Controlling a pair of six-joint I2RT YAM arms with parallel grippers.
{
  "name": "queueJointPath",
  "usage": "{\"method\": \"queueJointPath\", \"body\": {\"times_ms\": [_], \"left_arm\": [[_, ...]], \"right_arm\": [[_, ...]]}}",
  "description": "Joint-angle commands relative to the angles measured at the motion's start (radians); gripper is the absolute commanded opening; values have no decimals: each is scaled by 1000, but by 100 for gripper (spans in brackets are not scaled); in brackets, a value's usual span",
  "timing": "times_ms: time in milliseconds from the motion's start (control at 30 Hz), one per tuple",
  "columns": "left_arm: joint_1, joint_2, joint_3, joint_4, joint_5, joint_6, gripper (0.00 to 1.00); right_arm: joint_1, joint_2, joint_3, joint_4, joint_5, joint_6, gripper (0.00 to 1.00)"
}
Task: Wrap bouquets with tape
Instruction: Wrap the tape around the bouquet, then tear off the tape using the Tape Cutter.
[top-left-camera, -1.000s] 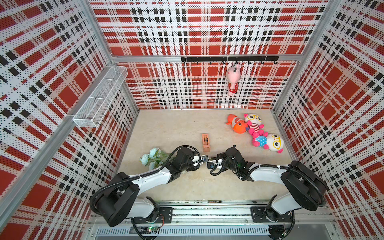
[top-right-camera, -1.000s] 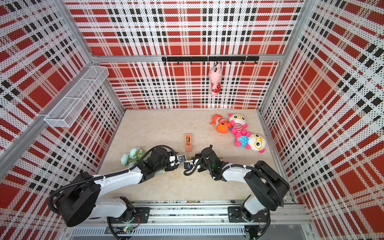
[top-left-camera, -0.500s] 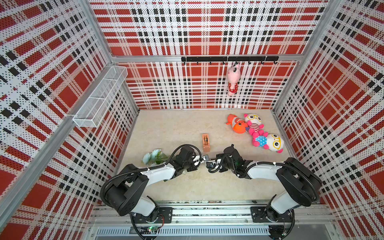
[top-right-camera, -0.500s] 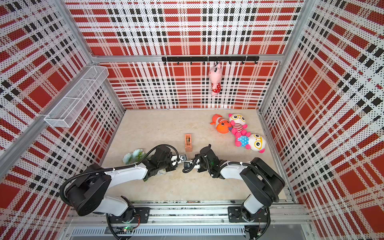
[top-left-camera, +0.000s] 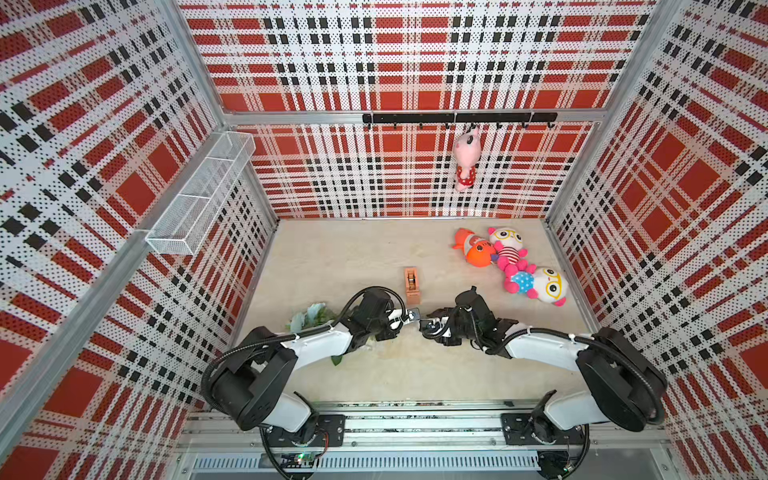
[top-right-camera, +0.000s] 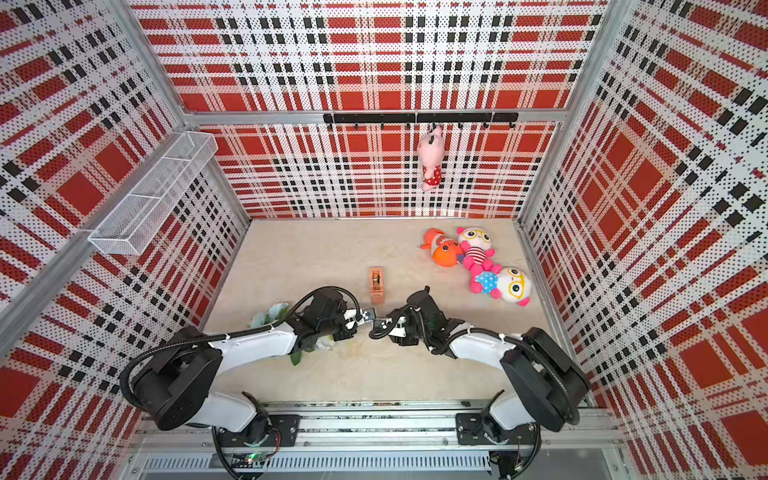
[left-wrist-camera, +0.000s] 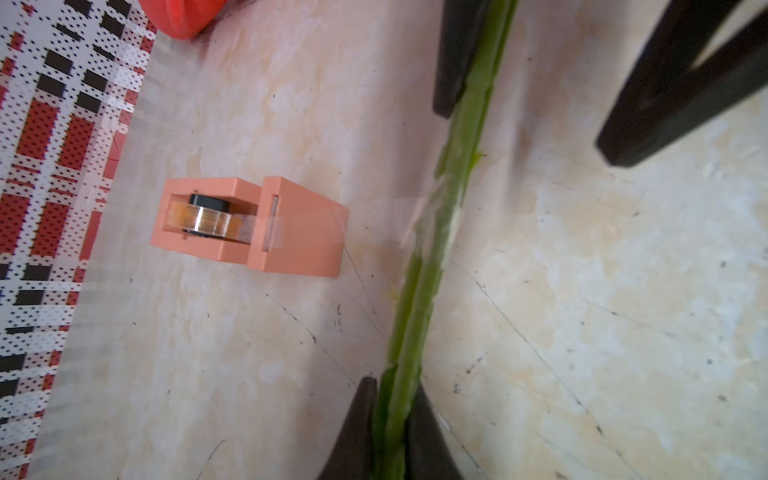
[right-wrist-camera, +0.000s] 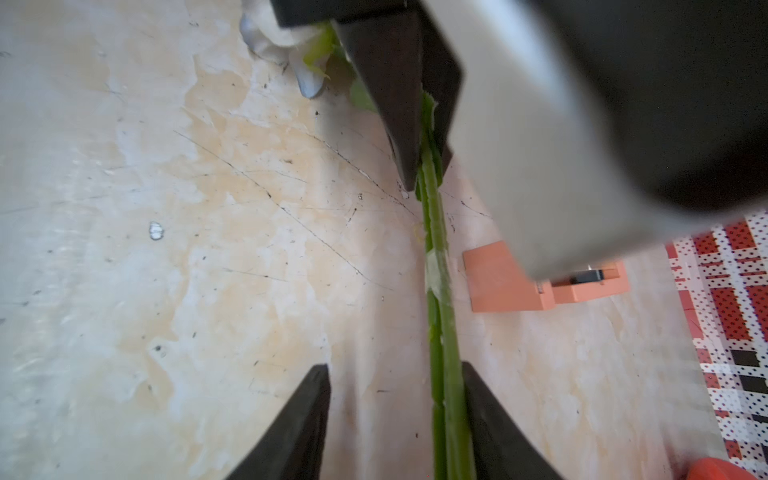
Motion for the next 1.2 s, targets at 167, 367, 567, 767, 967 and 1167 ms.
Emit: {"method": "queueJointPath", "body": {"times_ms": [167, 367, 567, 767, 967, 1167], "left_arm": [[-3, 19, 13, -21, -17, 16, 7], [-5, 20, 23, -64, 9, 7, 6], [-16, 37, 24, -95, 7, -7, 3], [-21, 39, 36, -117, 18, 8, 0], [-58, 45, 62, -140, -34, -46, 0], [-92, 73, 70, -154, -81, -76, 0]], "right_arm": [[-49, -126, -26, 9, -175, 169, 64], [-84, -119, -17, 42, -239, 234, 66], [-176, -173, -30, 142, -308, 503, 76], [-282, -152, -64, 388, -3, 1157, 86], [-256, 7, -38, 484, -166, 1480, 77], [-204, 214, -4, 612, -230, 1591, 77]]}}
